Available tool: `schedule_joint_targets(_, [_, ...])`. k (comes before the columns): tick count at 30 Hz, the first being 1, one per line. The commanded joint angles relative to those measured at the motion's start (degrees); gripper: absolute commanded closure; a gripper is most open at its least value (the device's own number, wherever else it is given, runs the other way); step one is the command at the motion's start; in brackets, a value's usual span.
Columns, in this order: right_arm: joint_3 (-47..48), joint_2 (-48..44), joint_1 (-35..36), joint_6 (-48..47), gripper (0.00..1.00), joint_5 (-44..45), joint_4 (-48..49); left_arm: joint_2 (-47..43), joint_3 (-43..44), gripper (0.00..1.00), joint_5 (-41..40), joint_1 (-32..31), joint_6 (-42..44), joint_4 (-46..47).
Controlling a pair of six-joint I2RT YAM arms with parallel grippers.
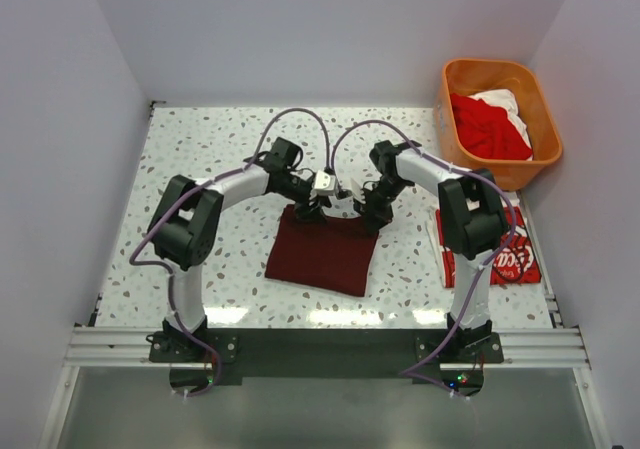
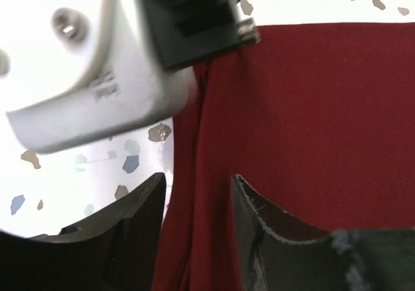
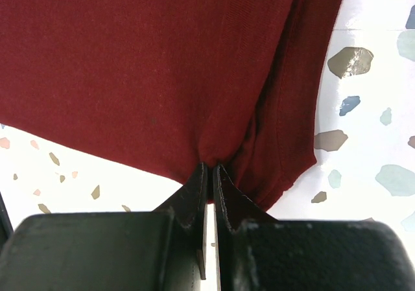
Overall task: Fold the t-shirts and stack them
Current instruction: Fold the tshirt
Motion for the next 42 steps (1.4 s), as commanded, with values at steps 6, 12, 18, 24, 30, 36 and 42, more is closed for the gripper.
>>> schedule_joint_targets(6, [1.41, -2.18, -0.14, 0.0, 0.95, -2.87, 0.61, 1.53, -1.19, 0.59, -0.71, -2.37, 2.47, 0.37])
schedule_joint_targets(12, [0.18, -3.67, -0.14, -0.44, 0.94, -3.31, 1.31, 2.32, -1.54, 0.63, -2.03, -2.46, 2.82, 0.55])
schedule_joint_targets(18, [-0.09, -4.64, -0.14, -1.23, 0.8, -3.66, 0.7, 0.84, -3.73, 1.0, -3.0, -2.64, 2.55, 3.17])
schedule_joint_targets(24, [12.61, -3.06, -3.47, 4.03, 0.66, -6.11, -3.95, -6.98, -12.25, 1.0, -5.8, -3.6, 5.45, 12.47])
schedule_joint_targets(30, [30.47, 7.3, -4.97, 18.78, 0.67, -15.94, -9.06, -15.16, -21.92, 1.0, -11.07, -6.32, 8.79, 23.81])
schedule_joint_targets(36, [33.41, 13.64, -1.46, 21.44, 0.74, -22.02, -14.51, -22.36, -29.75, 1.0, -14.59, -8.79, 10.46, 31.12])
schedule_joint_targets(42, [28.75, 16.36, 1.53, 23.38, 0.78, -24.75, -15.03, -24.48, -32.48, 1.0, -16.18, -9.67, 12.4, 31.57])
